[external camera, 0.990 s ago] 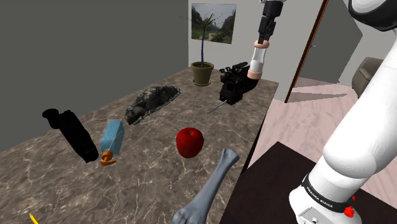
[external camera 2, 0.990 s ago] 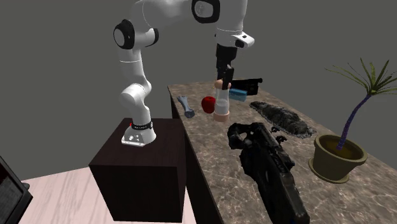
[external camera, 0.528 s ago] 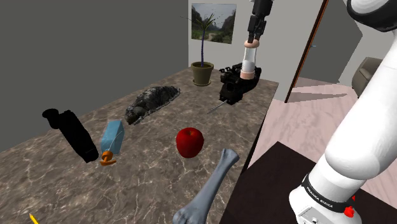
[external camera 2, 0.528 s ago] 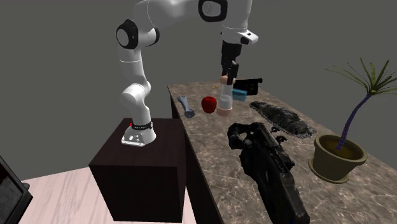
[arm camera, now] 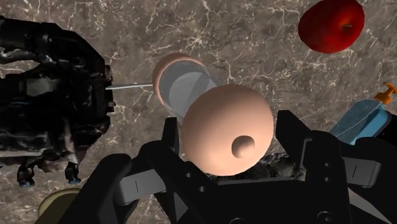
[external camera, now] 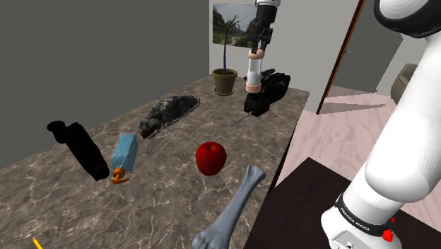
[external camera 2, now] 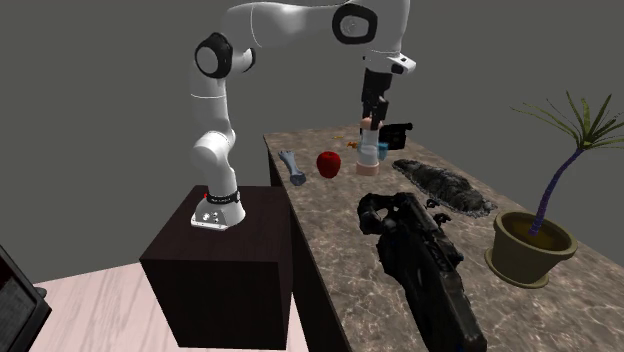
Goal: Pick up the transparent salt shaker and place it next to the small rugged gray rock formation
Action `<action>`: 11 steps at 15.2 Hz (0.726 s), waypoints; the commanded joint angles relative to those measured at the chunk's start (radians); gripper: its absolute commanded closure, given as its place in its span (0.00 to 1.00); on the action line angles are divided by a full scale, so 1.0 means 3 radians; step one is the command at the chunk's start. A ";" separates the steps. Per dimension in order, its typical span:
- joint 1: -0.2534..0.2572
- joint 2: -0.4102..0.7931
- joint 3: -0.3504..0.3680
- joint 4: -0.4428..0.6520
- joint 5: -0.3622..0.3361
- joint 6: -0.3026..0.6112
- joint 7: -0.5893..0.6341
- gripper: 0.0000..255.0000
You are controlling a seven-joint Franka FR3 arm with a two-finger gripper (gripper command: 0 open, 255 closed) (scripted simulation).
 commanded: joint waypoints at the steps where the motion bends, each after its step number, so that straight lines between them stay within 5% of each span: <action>1: 0.0088 0.0066 0.0076 0.0048 0.0022 0.0046 0.0166 1.00; 11: 0.0428 0.0650 0.0342 0.0593 0.0121 0.0180 0.0775 1.00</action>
